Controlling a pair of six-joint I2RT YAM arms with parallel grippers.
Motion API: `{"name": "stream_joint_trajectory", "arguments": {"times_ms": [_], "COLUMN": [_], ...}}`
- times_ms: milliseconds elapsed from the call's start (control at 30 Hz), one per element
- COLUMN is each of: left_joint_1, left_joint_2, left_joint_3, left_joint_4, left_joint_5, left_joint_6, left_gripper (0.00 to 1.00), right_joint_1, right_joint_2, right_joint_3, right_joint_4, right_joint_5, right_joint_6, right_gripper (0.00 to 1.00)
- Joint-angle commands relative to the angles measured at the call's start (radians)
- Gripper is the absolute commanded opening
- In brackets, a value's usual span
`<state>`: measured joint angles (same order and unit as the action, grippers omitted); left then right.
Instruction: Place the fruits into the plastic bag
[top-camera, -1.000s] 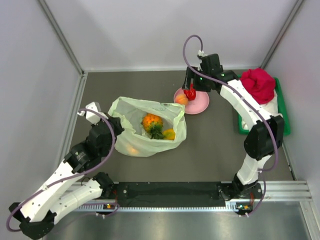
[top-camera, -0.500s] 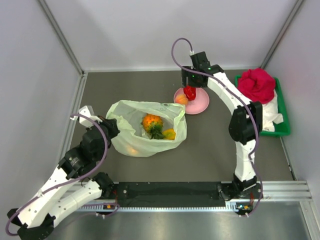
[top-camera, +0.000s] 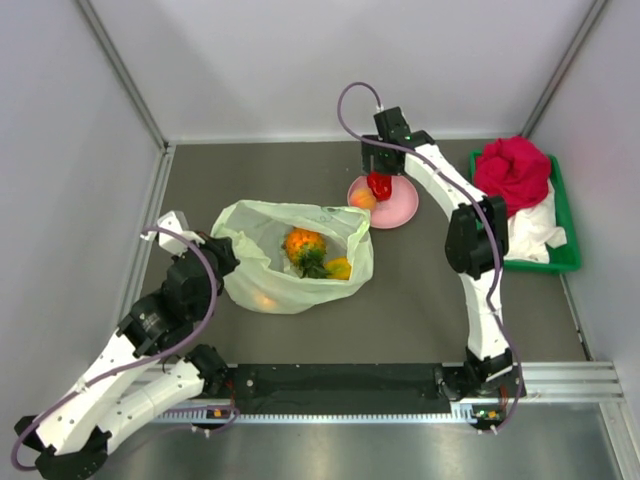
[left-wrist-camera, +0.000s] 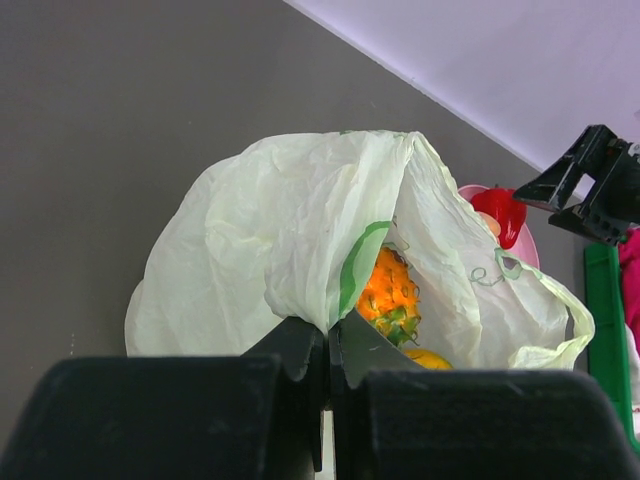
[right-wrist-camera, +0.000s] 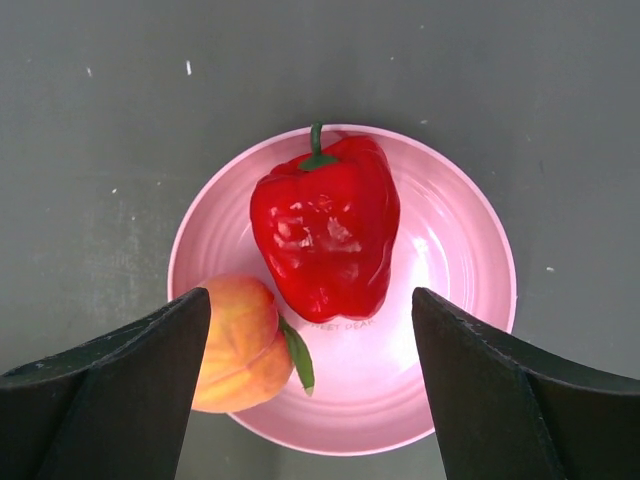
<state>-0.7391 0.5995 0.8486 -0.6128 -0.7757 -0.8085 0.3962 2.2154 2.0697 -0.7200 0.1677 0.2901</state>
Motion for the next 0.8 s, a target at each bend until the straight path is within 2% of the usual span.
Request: {"name": "stream_joint_trajectory", "arguments": {"times_ms": [0, 300, 767], "left_joint_1": [0.003, 0.004, 0.004], "left_joint_2": [-0.01, 0.037, 0.046], "left_joint_3": [-0.013, -0.02, -0.029], "left_joint_4": [0.001, 0.044, 0.058], "left_joint_5": [-0.033, -0.016, -0.043], "left_joint_6": [-0.009, 0.0, -0.006], "left_gripper": [0.0, 0.0, 0.0], "right_joint_1": [-0.007, -0.007, -0.008], "right_joint_2": [0.024, 0.101, 0.182], "right_joint_3": [0.038, 0.078, 0.142], "right_joint_4": [0.048, 0.033, -0.002], "right_joint_5": [0.038, -0.011, 0.05], "right_joint_6": [0.003, 0.004, -0.026], "right_gripper": [0.81, 0.81, 0.8]}}
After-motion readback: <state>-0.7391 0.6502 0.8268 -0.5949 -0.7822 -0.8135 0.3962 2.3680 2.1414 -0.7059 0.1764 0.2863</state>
